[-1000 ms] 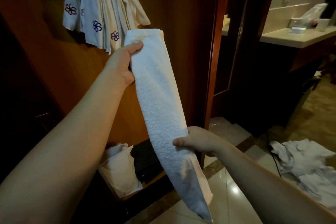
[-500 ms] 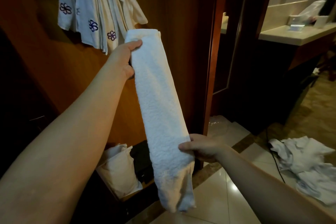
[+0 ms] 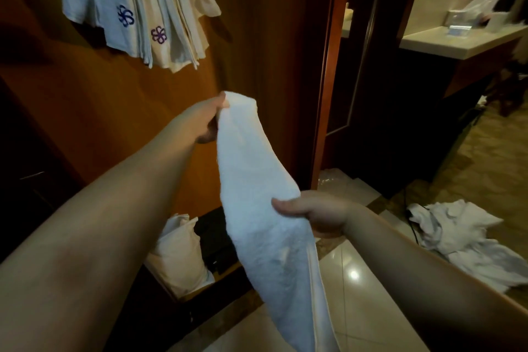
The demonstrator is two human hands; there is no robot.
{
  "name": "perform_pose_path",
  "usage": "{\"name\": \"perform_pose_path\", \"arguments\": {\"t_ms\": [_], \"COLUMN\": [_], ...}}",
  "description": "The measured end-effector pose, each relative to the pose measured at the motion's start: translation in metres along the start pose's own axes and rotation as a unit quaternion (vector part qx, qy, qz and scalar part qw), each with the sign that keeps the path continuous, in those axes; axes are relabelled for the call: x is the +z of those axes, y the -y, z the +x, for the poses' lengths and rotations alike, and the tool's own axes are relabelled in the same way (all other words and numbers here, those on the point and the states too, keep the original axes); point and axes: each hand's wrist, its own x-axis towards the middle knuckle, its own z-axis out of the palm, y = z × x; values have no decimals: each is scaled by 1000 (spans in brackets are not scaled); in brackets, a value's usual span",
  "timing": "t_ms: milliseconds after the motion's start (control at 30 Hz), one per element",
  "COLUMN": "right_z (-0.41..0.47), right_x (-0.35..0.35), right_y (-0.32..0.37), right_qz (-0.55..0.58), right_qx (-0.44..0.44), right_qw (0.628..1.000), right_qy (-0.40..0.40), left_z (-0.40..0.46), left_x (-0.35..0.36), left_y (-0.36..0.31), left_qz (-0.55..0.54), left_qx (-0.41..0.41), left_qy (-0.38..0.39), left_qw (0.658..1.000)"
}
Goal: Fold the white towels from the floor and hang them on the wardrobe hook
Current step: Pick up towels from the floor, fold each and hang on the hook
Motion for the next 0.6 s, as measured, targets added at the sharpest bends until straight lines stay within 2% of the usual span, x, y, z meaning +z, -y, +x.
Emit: {"name": "perform_pose_path", "arguments": {"t_ms": [67,133,200,300,367,500,600], "right_z": [2,6,9,12,14,21,21], "right_x": [-4,-11,-18,-18,-13,2,8], "right_y": [6,14,23,31,37,50,55], "right_qz": [115,199,237,236,215,170,131], "right_qx": [-61,-115,-156,-203,-210,-193,-188], "right_qw": [990,966,942,922,919,914,915], "right_qy": [-50,-114,-182,-229,-255,-314,-333], "left_z": [0,-6,-26,-68,-99,-125,-124], "left_x": [1,5,13,23,29,43,42], "left_y": [20,40,60,91,111,138,139], "left_qz": [60,124,136,155,159,235,273], "left_qx": [-10,20,108,298,396,442,473], "left_qy": [46,21,-28,-98,-101,-52,-65], "left_qw": [997,992,984,937,899,864,835]}}
